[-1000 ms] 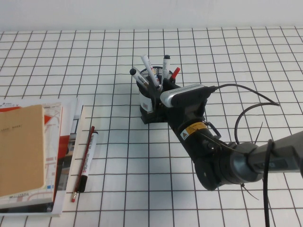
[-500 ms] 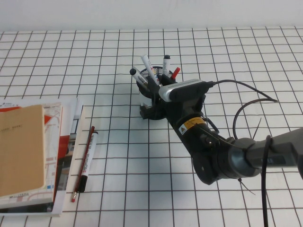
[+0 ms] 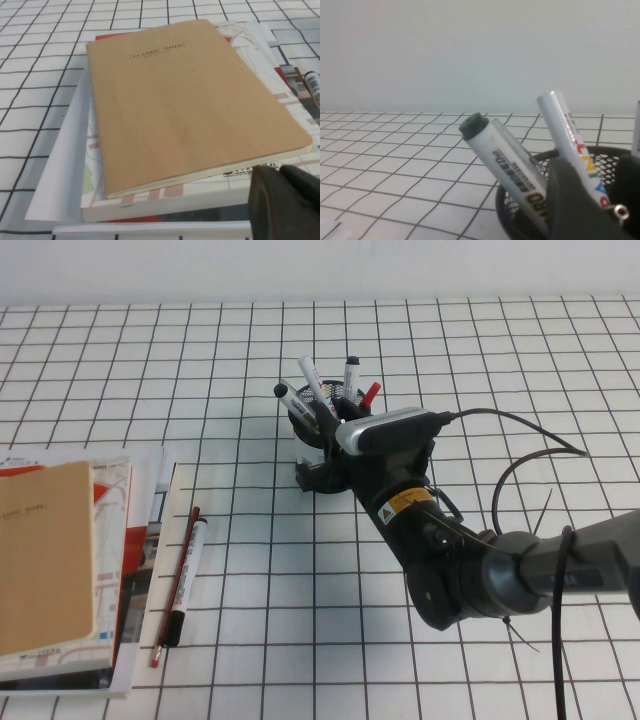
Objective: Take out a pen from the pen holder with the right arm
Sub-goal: 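Take a marker out of the pen holder and lay it on the table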
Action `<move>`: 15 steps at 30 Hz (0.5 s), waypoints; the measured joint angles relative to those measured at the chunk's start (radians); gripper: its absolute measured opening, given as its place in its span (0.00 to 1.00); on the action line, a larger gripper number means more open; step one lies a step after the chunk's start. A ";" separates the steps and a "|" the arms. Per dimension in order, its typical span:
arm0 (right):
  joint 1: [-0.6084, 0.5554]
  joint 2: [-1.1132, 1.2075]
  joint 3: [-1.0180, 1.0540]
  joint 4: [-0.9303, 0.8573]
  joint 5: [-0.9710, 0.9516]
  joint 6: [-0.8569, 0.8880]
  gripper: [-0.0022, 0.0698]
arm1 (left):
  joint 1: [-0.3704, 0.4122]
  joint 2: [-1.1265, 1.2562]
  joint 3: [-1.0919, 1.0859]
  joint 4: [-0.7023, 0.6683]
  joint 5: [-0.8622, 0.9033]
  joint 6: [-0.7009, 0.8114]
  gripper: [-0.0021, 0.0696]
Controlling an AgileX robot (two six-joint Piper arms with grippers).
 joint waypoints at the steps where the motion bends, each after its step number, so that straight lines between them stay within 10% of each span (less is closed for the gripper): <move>1: 0.000 0.000 0.000 0.000 0.000 0.000 0.29 | 0.000 0.000 0.000 0.000 0.000 0.000 0.02; 15: -0.006 -0.033 0.000 0.000 0.086 0.000 0.10 | 0.000 0.000 0.000 0.000 0.000 0.000 0.02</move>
